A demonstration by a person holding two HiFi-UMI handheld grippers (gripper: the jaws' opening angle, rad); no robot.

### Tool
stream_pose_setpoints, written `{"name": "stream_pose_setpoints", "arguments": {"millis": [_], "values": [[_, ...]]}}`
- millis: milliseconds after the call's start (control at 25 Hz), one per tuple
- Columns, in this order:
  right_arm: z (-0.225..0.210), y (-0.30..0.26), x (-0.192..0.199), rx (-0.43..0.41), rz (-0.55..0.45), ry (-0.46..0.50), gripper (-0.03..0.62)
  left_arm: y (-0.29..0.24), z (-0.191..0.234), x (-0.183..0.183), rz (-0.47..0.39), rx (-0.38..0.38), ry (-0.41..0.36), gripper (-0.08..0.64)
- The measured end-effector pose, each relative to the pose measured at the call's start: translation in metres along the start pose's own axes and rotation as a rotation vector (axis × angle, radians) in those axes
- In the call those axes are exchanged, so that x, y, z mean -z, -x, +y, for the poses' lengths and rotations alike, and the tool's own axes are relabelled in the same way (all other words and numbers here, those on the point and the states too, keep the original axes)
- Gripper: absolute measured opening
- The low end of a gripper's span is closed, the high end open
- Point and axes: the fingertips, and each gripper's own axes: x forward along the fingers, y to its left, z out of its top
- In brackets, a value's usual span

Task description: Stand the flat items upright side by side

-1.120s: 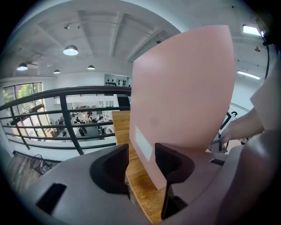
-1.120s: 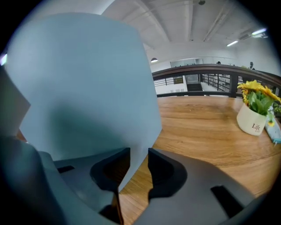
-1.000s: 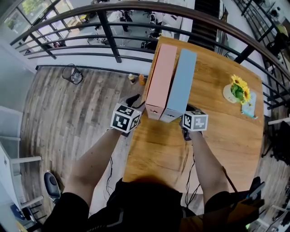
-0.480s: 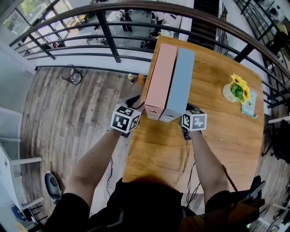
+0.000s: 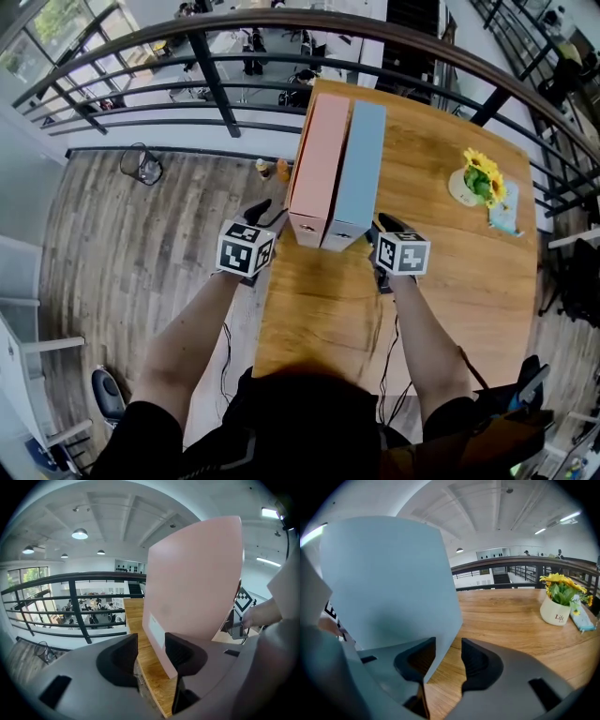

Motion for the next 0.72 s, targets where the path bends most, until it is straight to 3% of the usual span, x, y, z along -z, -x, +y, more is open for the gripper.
{"name": "stream_pose_setpoints", "arguments": {"millis": [280,720], "values": [[0.019,0.054,-0.02,-0.028,-0.107,0.004,0.181,0.042,-0.003,-0.012,-0.115,-0.027,0.093,0.206],[0.052,0.164,-0.051,-0.044,-0.293,0.028,0.152,0.135,-0.046,-0.045,-0.33,0.022,0.183,0.192]]}}
